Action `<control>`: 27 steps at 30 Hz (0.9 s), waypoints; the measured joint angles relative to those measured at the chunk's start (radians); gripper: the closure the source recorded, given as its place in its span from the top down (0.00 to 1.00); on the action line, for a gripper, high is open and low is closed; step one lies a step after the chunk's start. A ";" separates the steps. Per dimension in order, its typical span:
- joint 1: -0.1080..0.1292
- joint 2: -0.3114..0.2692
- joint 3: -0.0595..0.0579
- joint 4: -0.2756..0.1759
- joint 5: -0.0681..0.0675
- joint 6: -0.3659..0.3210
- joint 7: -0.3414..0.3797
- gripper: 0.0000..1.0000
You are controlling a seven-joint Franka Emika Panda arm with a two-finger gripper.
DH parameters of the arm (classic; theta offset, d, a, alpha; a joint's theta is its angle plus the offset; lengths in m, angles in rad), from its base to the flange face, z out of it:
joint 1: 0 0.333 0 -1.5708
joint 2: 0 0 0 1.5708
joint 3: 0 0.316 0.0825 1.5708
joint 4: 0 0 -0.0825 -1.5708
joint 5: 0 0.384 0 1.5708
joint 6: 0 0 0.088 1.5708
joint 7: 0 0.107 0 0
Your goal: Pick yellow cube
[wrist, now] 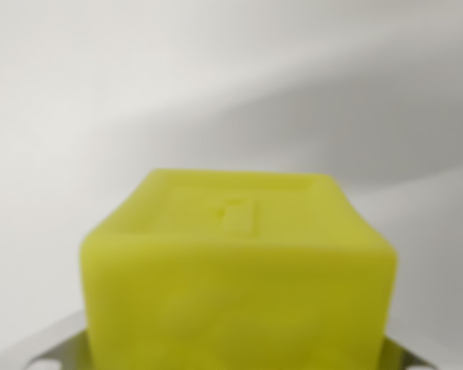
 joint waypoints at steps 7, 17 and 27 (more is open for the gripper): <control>-0.001 -0.059 0.000 0.000 -0.006 -0.059 0.004 0.00; -0.002 -0.139 0.000 0.006 -0.011 -0.145 0.008 0.00; -0.002 -0.212 0.000 0.018 -0.015 -0.231 0.011 0.00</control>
